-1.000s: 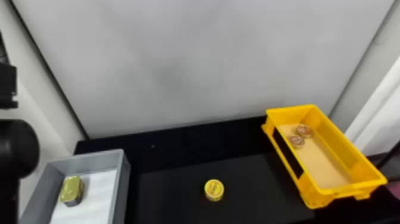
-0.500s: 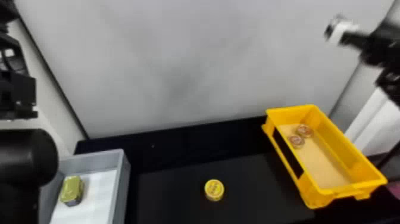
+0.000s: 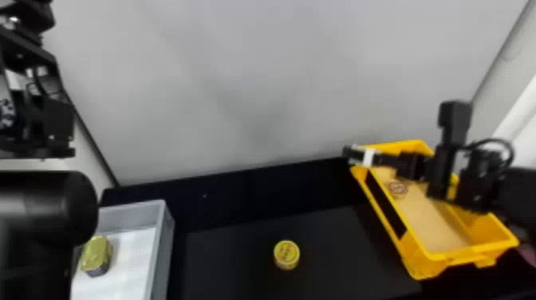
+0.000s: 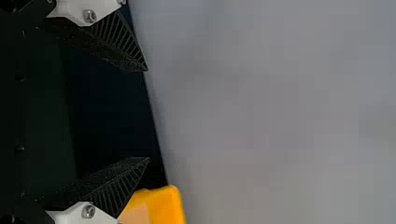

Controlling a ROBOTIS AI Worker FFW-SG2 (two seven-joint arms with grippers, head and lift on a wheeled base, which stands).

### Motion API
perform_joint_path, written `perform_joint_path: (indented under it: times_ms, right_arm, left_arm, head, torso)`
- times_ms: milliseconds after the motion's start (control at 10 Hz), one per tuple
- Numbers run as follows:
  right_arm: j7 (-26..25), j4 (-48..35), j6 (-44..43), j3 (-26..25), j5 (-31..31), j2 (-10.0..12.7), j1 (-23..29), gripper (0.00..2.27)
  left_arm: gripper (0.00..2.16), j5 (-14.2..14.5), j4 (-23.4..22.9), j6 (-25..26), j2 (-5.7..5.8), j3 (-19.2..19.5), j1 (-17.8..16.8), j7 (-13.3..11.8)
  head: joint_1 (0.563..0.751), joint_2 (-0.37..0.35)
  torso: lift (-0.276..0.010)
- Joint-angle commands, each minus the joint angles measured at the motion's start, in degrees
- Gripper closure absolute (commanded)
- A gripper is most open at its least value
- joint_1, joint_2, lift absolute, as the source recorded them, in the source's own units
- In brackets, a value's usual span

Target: Pick up the round yellow can and place it in the yellow rectangular box

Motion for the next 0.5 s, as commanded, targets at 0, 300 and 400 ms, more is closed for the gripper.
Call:
perform_joint_path:
  times_ms: [0,300,400]
  right_arm:
    - [7.48,9.87,-3.79,6.45,5.97,1.16,0.59,0.1]
    - [23.04,17.69,-6.69,9.36,26.18,5.29,-0.11,0.1]
    - [31.13,19.8,-8.45,10.23,37.52,7.31,-0.72,0.1]
  left_arm:
    - [0.31,0.42,0.74,-0.67,-0.3,-0.94,-0.37,0.08]
    - [0.31,0.94,1.7,-1.46,-0.48,-2.17,-1.07,0.26]
    - [0.31,1.03,1.97,-1.82,-0.56,-2.26,-1.16,0.35]
  head:
    - [0.74,0.018]
    - [0.74,0.018]
    - [0.74,0.018]
  torso:
    - [0.0]
    - [0.0]
    - [0.0]
